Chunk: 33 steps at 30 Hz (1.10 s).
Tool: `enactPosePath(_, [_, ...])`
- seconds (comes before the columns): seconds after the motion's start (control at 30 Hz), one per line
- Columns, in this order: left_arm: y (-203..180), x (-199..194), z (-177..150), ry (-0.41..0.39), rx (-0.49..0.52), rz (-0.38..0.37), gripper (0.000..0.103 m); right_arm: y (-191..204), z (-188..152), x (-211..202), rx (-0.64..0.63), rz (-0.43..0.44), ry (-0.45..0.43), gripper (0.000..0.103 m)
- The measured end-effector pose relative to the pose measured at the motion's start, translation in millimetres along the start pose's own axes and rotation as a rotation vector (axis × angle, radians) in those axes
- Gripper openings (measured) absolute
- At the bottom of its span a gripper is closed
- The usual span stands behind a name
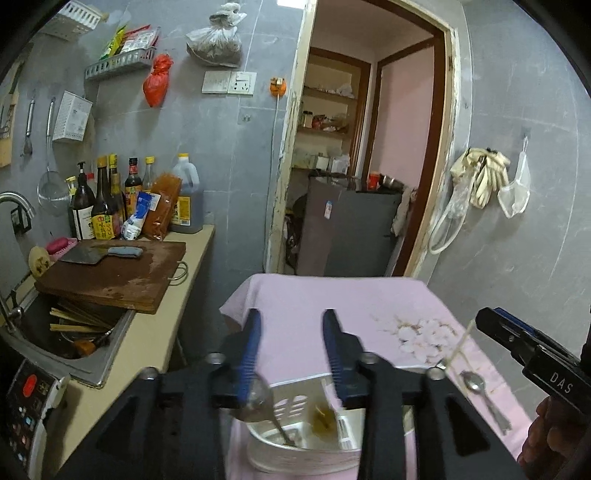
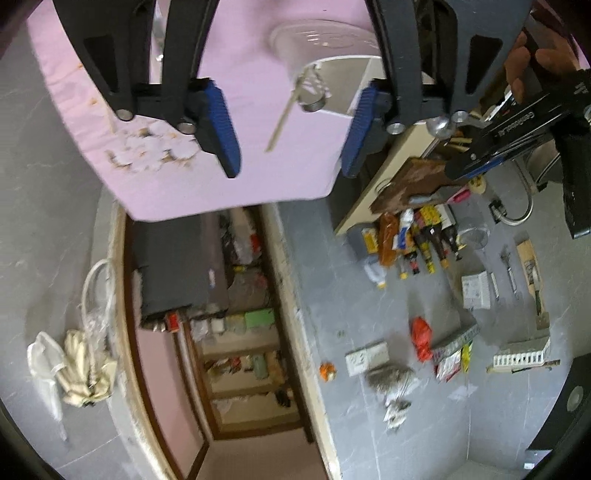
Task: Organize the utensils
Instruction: 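Return both tools to the utensils left on the tablecloth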
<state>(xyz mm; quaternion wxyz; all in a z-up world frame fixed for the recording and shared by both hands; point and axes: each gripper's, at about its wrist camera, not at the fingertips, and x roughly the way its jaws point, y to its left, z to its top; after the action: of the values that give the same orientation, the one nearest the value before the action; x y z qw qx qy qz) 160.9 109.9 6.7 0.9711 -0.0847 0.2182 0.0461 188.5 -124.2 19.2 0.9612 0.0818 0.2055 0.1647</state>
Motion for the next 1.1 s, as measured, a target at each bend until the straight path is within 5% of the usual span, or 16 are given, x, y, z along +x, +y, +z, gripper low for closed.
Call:
enactPosePath(0.1, [-8.3, -5.4, 2.2, -0.003, -0.005, -0.010, 0.043, -12.9, 9.5, -19.6, 0.007, -0.060, -0.045, 0.085])
enactPosePath(0.2, [-18.8, -12.5, 5.1, -0.014, -0.017, -0.023, 0.065, -25.6, 16.1, -37.3, 0.003, -0.106, -0.083, 0.098])
enactPosePath(0.37, [-42.6, -22.2, 3.8, -0.042, -0.055, -0.063, 0.090, -52.7, 25.8, -64.5, -0.027, -0.184, -0.123, 0.102])
enactPosePath(0.8, [-142.8, -33.5, -22.5, -0.126, -0.004, -0.075, 0.098, -146.0, 28.5, -99.4, -0.026, -0.278, -0.109, 0.102])
enactPosePath(1.1, [-196.5, -21.6, -48.6, -0.094, 0.053, -0.075, 0.098, -209.8, 17.0, -88.1, -0.010, -0.305, -0.040, 0.102])
